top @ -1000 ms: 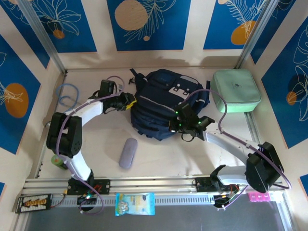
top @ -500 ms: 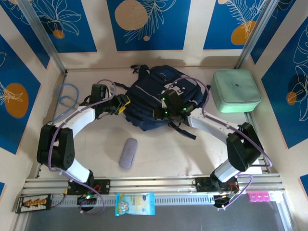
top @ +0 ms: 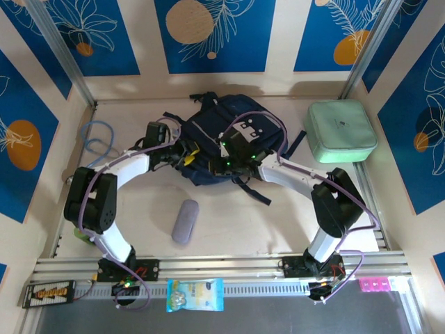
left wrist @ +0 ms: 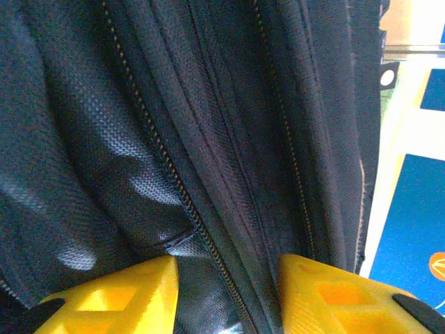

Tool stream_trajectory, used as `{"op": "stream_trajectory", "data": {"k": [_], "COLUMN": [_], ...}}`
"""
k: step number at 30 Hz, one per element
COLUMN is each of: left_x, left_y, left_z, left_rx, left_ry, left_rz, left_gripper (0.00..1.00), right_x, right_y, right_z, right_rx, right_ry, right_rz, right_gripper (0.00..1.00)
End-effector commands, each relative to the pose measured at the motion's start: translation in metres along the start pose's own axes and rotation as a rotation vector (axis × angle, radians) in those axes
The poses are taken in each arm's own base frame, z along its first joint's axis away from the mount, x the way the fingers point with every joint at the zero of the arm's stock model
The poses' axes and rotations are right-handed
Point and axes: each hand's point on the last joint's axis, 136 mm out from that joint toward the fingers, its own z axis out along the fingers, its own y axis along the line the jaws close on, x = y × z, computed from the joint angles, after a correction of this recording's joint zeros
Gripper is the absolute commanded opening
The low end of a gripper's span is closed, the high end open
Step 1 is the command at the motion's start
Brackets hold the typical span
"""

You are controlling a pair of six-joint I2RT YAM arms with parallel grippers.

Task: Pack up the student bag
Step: Zip the student bag at the center of the table.

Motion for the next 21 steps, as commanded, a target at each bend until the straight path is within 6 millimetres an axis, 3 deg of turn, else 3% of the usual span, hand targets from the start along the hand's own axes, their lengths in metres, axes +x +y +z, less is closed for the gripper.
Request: {"op": "stream_trajectory", "data": {"k": [1,4,9,14,21], "left_x": [-0.003,-0.006,-0.008,-0.011,-0.017], "left_y": [-0.012,-0.018,-0.019,-0.018,-0.016], "left_z": [0.004,0.006,0.007,0.002,-0.009], "left_rx": [0.026,0.048,0.040,0.032,0.013], "left_ry": [0.006,0.011,0.017,0.004,-0.023], "left_rz": [0.014,0.015,0.033,0.044,0.064], "left_gripper": [0.40,0.38,0.19,0.00,0.00], "right_x": [-0.006,-0.001,0.007,0.016,0.032], "right_y": [0.030,0.032,0.017,-0.027,-0.101], "right_z": [-0.003,-0.002,-0.001,-0.017,-0.052], "right_rx": [-0.096,-0.098,-0.007,0.207,0.459], "right_ry": [-0.007,0.009,0.024,-0.011,-0.035], "right_rz": [-0.058,-0.075,-0.086,-0.061,-0.013], "right_gripper": [0.00,0.00,0.00,0.00,0.00]}}
